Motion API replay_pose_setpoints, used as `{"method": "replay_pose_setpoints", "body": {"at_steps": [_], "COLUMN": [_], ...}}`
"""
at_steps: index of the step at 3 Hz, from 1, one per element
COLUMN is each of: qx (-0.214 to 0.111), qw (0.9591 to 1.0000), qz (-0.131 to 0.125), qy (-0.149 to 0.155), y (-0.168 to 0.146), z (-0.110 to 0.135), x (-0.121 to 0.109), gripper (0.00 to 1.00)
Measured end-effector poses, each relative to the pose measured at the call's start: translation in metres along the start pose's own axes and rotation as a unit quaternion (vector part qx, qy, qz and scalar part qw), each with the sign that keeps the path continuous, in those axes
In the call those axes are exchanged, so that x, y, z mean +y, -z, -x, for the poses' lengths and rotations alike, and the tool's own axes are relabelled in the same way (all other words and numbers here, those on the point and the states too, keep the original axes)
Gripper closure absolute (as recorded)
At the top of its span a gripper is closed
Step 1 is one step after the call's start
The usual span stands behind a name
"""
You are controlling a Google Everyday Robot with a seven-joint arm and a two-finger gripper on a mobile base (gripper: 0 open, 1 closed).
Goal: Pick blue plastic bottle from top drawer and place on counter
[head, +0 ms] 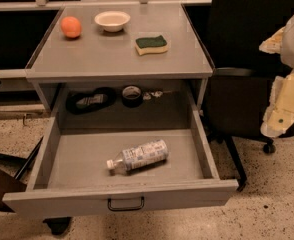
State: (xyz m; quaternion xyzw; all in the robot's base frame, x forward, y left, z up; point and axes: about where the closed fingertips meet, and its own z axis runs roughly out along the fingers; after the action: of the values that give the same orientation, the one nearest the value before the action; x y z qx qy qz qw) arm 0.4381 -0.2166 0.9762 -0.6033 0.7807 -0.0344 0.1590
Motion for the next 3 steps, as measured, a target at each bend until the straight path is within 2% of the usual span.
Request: {"method": "replay_pose_setpoints", "body": {"at_steps": [1, 2, 3], "qx": [0.000, -0.037, -0.113], "qw": [1.0000, 0.9991, 0.9906], "qz": [0.000, 0.017, 0.066], "qy": [0.000, 0.011, 0.041], "y": [0.000, -0.031, -0.104], "z": [0.000, 0.013, 0.059], "x": [0.000, 0.014, 0.050], "gripper": [0.00, 0.00, 0.00]}}
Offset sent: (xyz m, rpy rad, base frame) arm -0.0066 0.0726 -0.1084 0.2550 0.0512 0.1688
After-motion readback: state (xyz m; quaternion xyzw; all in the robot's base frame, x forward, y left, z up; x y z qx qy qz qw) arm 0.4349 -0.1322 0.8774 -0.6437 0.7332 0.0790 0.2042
